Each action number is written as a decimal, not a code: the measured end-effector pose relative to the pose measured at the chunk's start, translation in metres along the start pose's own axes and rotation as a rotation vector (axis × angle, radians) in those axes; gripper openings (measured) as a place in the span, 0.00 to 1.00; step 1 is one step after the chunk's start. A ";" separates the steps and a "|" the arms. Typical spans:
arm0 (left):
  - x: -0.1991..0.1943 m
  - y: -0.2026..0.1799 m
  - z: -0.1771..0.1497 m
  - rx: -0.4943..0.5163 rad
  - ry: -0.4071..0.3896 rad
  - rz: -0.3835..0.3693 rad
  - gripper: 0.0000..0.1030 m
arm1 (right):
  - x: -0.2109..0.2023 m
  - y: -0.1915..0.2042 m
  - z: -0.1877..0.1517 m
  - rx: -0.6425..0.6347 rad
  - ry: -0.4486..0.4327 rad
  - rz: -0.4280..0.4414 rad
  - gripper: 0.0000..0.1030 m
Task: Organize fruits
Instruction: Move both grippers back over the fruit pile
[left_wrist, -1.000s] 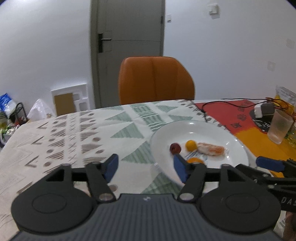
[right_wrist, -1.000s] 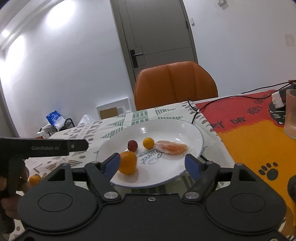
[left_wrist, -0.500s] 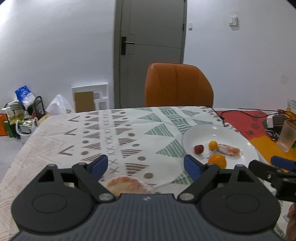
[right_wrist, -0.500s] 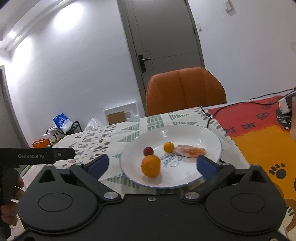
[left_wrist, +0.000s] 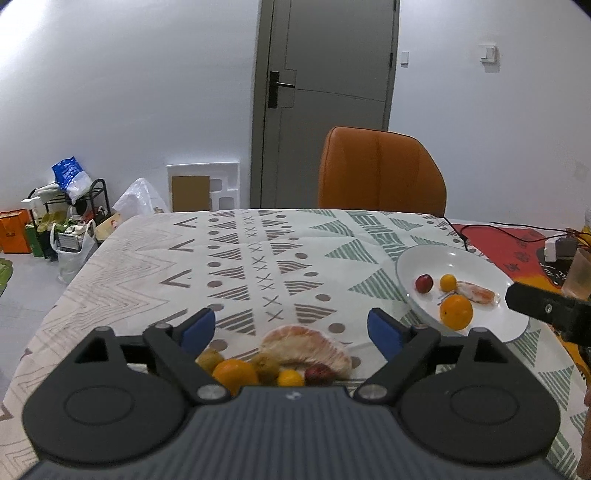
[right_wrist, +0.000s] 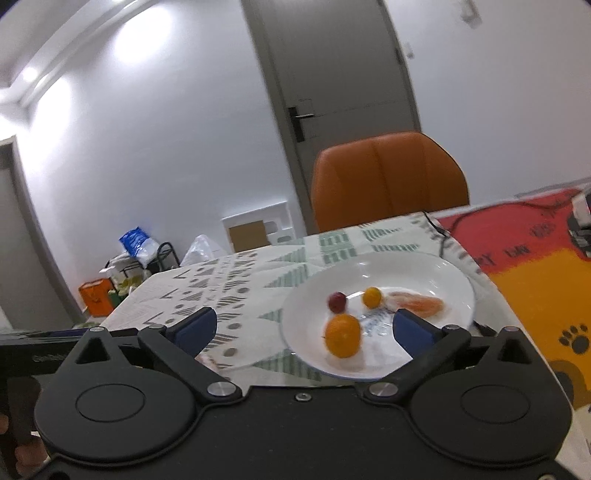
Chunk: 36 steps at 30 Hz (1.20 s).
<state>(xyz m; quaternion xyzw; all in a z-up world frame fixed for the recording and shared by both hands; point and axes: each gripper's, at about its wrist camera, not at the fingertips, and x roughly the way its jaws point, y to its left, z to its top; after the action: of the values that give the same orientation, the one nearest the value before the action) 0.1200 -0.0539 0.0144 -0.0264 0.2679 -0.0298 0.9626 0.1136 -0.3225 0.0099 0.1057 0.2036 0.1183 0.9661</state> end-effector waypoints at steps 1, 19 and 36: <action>-0.001 0.002 -0.001 -0.001 -0.002 0.004 0.86 | 0.000 0.005 0.000 -0.010 0.004 0.008 1.00; -0.017 0.045 -0.016 -0.039 -0.002 0.077 0.86 | 0.015 0.030 -0.008 -0.062 0.097 0.080 1.00; -0.002 0.057 -0.033 -0.082 0.037 0.050 0.82 | 0.031 0.033 -0.022 -0.076 0.155 0.118 1.00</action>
<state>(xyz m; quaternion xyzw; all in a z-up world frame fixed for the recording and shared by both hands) 0.1037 0.0020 -0.0171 -0.0586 0.2873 0.0048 0.9560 0.1254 -0.2796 -0.0128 0.0713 0.2664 0.1906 0.9421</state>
